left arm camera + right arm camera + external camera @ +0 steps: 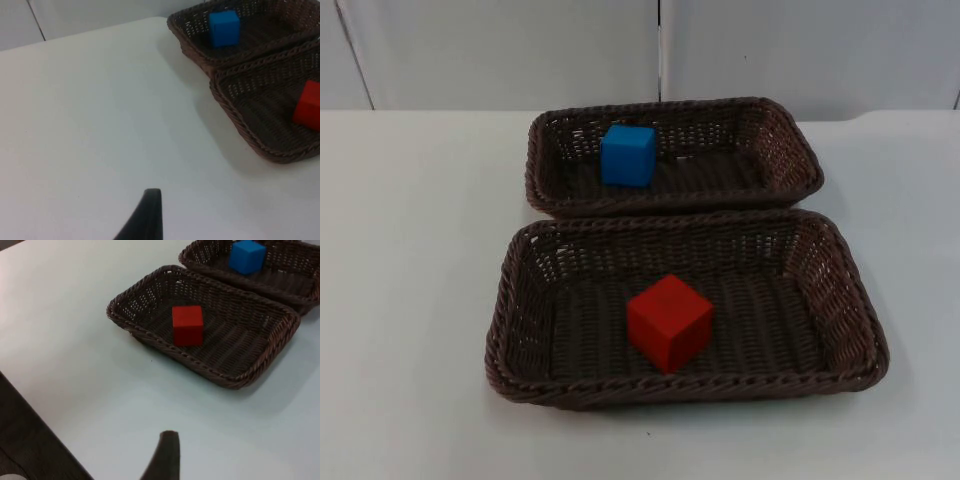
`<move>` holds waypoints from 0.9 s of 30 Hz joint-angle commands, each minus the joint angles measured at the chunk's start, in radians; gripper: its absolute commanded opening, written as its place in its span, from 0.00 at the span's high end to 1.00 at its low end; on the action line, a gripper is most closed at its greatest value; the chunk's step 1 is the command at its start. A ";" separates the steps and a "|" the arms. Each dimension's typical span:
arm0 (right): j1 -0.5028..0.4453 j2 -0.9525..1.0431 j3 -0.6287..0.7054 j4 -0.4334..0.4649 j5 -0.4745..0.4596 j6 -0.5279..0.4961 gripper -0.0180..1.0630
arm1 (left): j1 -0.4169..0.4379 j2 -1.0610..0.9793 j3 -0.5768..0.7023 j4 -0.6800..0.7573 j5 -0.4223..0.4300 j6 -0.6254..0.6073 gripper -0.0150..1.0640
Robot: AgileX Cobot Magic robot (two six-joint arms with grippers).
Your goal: Pick up one cube with the left hand and place it into the upper basket. Pick up one cube with the right hand and place it into the lower basket.
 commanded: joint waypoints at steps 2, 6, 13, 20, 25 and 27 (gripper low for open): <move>-0.004 -0.004 0.002 0.003 -0.001 0.003 0.29 | -0.002 -0.004 0.003 -0.001 0.000 -0.006 0.12; -0.004 -0.004 0.002 0.003 -0.001 0.003 0.29 | -0.002 -0.004 0.003 -0.001 0.003 -0.006 0.12; -0.004 -0.004 0.002 0.003 -0.001 0.003 0.21 | -0.002 -0.004 0.007 -0.001 0.005 -0.006 0.05; -0.004 -0.004 0.002 0.003 -0.001 0.003 0.01 | -0.002 -0.004 0.007 -0.001 0.005 -0.006 0.01; -0.004 -0.004 0.002 0.003 -0.001 0.003 0.01 | -0.002 -0.004 0.007 -0.001 0.005 -0.006 0.01; -0.004 -0.004 0.002 0.003 -0.001 0.003 0.01 | -0.002 -0.004 0.007 -0.001 0.005 -0.006 0.01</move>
